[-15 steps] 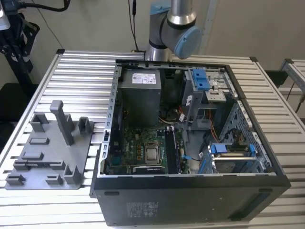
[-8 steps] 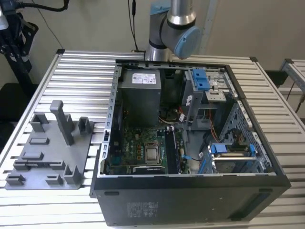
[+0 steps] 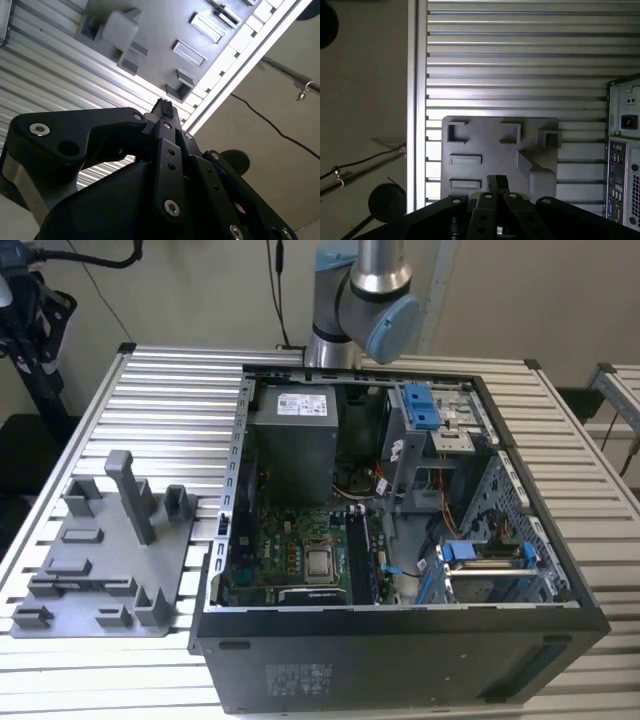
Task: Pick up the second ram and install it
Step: 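Reach for the second ram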
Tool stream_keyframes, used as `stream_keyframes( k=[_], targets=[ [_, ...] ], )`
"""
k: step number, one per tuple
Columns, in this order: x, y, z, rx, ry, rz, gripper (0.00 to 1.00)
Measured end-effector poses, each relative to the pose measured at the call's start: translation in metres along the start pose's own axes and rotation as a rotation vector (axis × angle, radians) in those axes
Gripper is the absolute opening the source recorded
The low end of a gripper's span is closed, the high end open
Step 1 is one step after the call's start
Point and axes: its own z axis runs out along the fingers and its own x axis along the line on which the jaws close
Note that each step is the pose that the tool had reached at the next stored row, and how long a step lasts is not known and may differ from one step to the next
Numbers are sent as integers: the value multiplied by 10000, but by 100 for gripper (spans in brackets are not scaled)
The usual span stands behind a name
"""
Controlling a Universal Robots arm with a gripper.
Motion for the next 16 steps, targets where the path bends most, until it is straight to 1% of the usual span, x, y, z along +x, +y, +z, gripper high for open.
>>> stream_keyframes(
  k=[8, 11, 16],
  targets=[
    [17, -176, 5, 0, 1, 1, 11],
    [17, -260, 10, 0, 1, 0, 11],
    [16, -431, 13, 1, 1, 1, 11]
  ],
)
